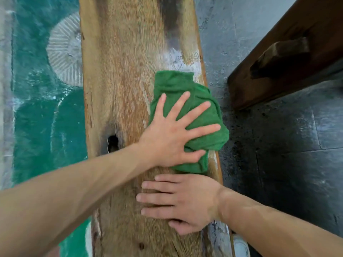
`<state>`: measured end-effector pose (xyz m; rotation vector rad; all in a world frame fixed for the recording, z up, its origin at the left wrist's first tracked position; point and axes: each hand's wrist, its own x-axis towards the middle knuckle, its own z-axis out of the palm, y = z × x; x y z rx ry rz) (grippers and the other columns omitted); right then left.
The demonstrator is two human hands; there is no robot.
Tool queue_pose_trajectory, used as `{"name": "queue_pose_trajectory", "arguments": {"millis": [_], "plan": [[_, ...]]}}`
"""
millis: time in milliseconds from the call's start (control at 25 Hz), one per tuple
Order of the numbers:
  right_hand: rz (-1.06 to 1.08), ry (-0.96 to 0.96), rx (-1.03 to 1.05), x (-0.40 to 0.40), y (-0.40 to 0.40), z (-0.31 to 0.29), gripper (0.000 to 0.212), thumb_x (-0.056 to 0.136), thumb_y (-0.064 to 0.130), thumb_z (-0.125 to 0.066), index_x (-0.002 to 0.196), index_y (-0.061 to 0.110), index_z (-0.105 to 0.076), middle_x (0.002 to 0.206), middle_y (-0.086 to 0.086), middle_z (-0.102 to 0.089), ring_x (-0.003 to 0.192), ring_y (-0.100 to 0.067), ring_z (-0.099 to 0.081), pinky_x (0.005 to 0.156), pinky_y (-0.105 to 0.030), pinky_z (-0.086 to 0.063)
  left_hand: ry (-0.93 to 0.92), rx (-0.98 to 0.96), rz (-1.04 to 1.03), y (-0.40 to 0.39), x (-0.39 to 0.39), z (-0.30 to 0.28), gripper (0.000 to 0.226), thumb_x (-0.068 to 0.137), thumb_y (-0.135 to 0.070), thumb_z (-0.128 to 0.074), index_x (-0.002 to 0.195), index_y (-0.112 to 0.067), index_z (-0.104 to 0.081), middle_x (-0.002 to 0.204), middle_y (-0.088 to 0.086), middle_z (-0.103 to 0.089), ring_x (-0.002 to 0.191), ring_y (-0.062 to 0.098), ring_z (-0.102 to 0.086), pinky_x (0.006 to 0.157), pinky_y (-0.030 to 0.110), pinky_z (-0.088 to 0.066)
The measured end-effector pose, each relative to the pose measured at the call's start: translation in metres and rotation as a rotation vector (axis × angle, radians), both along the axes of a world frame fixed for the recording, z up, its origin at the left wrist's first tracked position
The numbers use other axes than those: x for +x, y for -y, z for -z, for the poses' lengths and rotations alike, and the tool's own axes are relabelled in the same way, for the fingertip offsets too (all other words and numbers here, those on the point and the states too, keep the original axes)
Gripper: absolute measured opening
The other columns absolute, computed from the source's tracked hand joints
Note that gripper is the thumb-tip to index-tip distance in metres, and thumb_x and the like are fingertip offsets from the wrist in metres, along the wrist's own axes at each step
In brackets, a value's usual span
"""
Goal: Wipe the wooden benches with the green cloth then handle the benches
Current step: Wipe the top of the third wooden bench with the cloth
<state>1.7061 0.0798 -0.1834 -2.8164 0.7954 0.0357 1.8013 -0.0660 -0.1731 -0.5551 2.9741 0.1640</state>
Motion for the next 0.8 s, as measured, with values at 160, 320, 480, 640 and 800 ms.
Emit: {"name": "queue_pose_trajectory", "arguments": {"millis": [160, 320, 480, 640, 800], "plan": [[0.048, -0.035, -0.039, 0.0, 0.003, -0.003, 0.057, 0.094, 0.049, -0.04, 0.15, 0.037, -0.041, 0.164, 0.005, -0.029, 0.153, -0.028, -0.021, 0.123, -0.051, -0.01, 0.004, 0.044, -0.485, 0.125, -0.071, -0.005, 0.069, 0.089, -0.082, -0.018, 0.154, -0.061, -0.006, 0.172, -0.009, 0.001, 0.156, 0.038, 0.006, 0.116, 0.076, 0.0], [0.103, -0.026, 0.01, 0.002, 0.005, -0.002, 0.057, 0.094, 0.048, -0.043, 0.15, 0.038, -0.04, 0.163, 0.004, -0.031, 0.152, -0.029, -0.022, 0.123, -0.054, -0.011, 0.075, 0.035, -0.565, 0.096, -0.073, -0.002, 0.072, 0.089, -0.08, -0.017, 0.156, -0.057, -0.005, 0.172, 0.0, 0.006, 0.154, 0.044, 0.01, 0.115, 0.077, 0.0], [0.131, -0.083, 0.044, 0.003, 0.003, -0.011, 0.062, 0.088, 0.051, -0.047, 0.148, 0.04, -0.041, 0.161, 0.006, -0.035, 0.149, -0.028, -0.029, 0.123, -0.053, -0.012, 0.038, -0.025, 0.085, 0.013, -0.004, -0.004, 0.073, 0.088, -0.078, -0.036, 0.156, -0.053, -0.022, 0.172, 0.006, -0.006, 0.154, 0.049, 0.002, 0.111, 0.08, -0.007], [0.235, -0.091, 0.064, 0.002, 0.006, -0.01, 0.066, 0.085, 0.057, -0.045, 0.149, 0.039, -0.039, 0.161, 0.006, -0.035, 0.149, -0.026, -0.032, 0.119, -0.055, -0.017, -0.006, -0.03, 0.026, 0.062, -0.013, 0.003, 0.073, 0.086, -0.081, -0.036, 0.154, -0.055, -0.025, 0.171, -0.003, -0.013, 0.155, 0.044, -0.005, 0.111, 0.08, -0.008], [0.276, -0.114, 0.069, -0.001, 0.006, -0.013, 0.066, 0.093, 0.059, -0.041, 0.155, 0.039, -0.031, 0.164, 0.007, -0.029, 0.15, -0.023, -0.031, 0.115, -0.054, -0.022, 0.046, 0.013, -0.35, 0.148, -0.061, -0.002, 0.073, 0.085, -0.086, -0.019, 0.152, -0.063, -0.007, 0.171, -0.011, 0.002, 0.156, 0.038, 0.007, 0.113, 0.077, -0.002]]}}
